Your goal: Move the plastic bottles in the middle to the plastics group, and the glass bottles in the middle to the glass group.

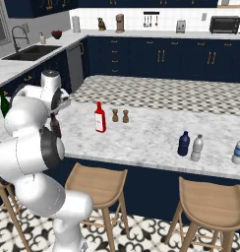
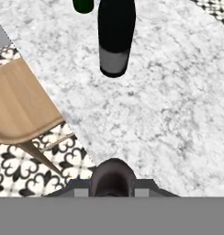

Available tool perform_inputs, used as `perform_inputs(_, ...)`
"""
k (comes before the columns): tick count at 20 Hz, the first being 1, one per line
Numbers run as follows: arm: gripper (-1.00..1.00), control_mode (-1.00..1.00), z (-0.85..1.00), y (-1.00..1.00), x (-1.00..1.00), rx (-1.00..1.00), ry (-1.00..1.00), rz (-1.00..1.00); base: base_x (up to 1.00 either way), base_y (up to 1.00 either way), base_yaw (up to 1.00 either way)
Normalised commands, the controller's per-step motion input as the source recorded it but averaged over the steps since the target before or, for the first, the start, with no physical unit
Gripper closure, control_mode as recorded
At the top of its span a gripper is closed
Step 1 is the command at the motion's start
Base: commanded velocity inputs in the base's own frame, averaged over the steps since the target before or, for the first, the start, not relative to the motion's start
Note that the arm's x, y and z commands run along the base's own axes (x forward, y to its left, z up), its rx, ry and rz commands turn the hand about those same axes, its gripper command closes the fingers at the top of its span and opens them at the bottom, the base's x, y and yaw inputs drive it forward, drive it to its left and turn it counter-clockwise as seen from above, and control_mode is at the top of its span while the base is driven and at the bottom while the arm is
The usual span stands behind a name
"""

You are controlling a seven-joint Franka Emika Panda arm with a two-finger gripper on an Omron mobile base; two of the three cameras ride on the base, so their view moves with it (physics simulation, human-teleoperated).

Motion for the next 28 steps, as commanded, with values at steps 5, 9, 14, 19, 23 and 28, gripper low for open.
perform_inputs(5, 1.00, -1.00, 0.02, 0.95, 0.00, 0.00, -0.06, -0.03, 0.00, 0.00, 0.00)
perform_inputs(9, 1.00, -1.00, 0.00, 0.84, 0.00, 0.00, -0.15, -0.14, 0.00, 0.00, 0.00)
perform_inputs(14, 1.00, -1.00, -0.03, 0.66, -0.08, 0.02, -0.02, -0.17, 0.00, 0.00, 0.00)
perform_inputs(19, 1.00, -1.00, -0.05, 0.41, -0.15, 0.04, 0.00, -0.07, 0.00, 0.00, 0.00)
perform_inputs(23, 1.00, -1.00, -0.12, 0.22, -0.15, 0.05, 0.00, 0.00, 0.00, 0.00, 0.00)
perform_inputs(28, 1.00, -1.00, -0.25, 0.16, -0.04, 0.04, 0.00, 0.00, 0.00, 0.00, 0.00)
